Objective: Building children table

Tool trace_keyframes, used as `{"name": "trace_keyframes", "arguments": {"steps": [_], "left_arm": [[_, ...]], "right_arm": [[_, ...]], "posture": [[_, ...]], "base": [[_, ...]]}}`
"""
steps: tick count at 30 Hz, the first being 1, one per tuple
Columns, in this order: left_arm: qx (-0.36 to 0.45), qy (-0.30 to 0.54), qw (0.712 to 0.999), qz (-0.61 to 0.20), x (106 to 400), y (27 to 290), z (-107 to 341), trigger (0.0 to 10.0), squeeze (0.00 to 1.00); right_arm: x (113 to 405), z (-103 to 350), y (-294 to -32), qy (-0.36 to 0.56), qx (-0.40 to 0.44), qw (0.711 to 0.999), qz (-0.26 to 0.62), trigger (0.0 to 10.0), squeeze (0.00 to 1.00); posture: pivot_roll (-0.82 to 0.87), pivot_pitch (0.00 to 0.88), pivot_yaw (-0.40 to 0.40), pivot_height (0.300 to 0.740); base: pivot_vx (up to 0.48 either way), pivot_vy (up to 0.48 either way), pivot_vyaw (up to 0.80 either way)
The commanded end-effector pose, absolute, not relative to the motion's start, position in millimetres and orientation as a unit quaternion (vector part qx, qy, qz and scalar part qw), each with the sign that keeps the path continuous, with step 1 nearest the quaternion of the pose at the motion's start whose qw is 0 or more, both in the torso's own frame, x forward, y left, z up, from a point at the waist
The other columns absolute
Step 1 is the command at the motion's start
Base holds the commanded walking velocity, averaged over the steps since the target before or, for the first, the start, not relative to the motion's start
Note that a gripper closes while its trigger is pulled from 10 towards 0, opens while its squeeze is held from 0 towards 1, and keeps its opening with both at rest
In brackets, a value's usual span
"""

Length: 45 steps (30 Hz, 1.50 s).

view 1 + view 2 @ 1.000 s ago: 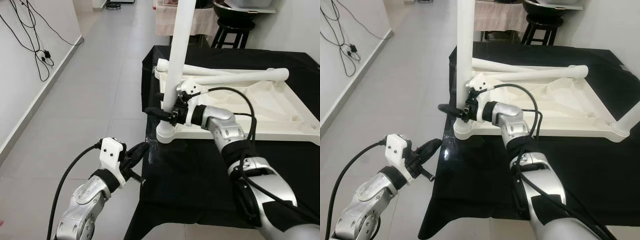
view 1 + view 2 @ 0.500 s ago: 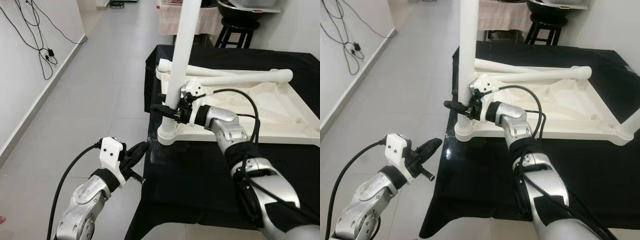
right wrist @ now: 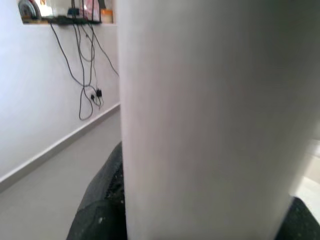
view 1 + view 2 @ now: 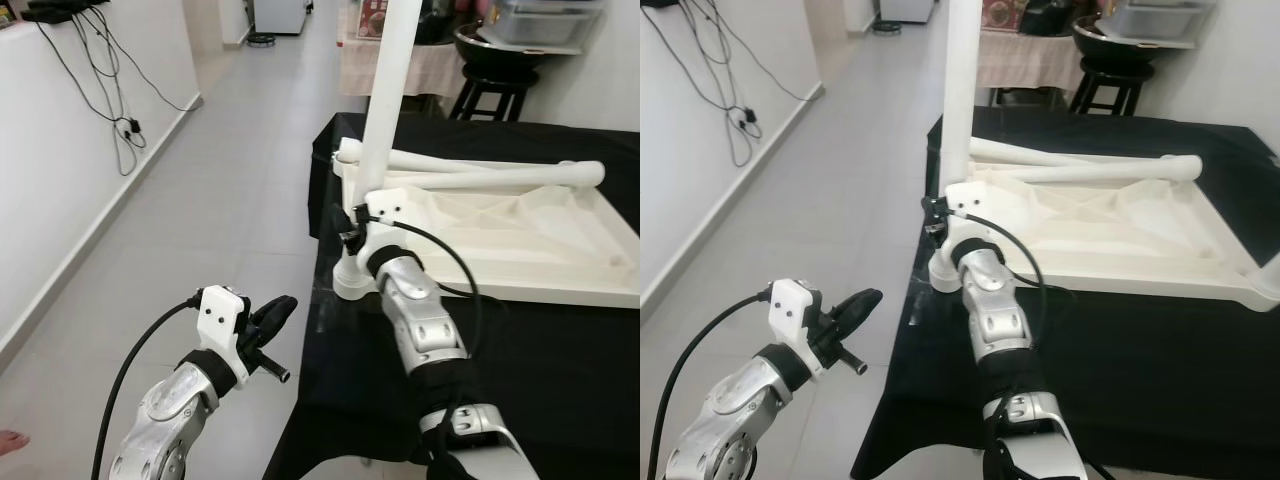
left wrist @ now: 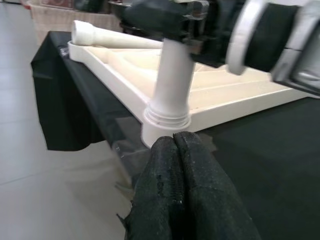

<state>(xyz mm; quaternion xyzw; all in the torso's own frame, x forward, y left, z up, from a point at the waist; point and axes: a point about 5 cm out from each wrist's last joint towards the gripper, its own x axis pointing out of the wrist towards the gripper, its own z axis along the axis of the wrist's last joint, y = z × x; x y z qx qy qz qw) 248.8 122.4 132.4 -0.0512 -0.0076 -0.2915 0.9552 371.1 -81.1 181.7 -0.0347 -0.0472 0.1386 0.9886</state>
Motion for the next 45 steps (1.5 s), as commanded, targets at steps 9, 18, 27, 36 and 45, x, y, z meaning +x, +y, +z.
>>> {"name": "trace_keyframes", "arguments": {"steps": [9, 18, 27, 36, 45], "left_arm": [[-0.051, -0.003, 0.955, -0.291, 248, 122, 131, 10.0, 0.00], [-0.051, -0.003, 0.955, -0.291, 248, 121, 131, 10.0, 0.00], [-0.050, -0.001, 0.955, -0.291, 248, 119, 130, 10.0, 0.00], [-0.046, -0.001, 0.956, -0.288, 246, 119, 129, 10.0, 0.00], [-0.044, -0.001, 0.957, -0.287, 244, 119, 129, 10.0, 0.00]], "right_arm": [[379, 172, -90, 0.000, -0.055, 0.989, 0.138, 10.0, 0.39], [392, 206, -103, -0.040, -0.058, 0.978, 0.199, 10.0, 1.00], [393, 220, -94, -0.057, -0.117, 0.914, 0.385, 10.0, 0.00], [389, 211, -85, -0.018, -0.102, 0.864, 0.492, 10.0, 0.00], [391, 212, -87, -0.015, -0.077, 0.859, 0.505, 0.0, 0.00]], "posture": [[0.05, 0.095, -0.055, 0.740], [0.05, 0.089, -0.061, 0.740], [0.06, 0.081, -0.066, 0.740], [0.09, 0.079, -0.074, 0.740], [0.10, 0.082, -0.077, 0.740]], "base": [[0.000, 0.000, 0.00], [0.000, 0.000, 0.00], [0.000, 0.000, 0.00], [0.000, 0.000, 0.00], [0.000, 0.000, 0.00]]}}
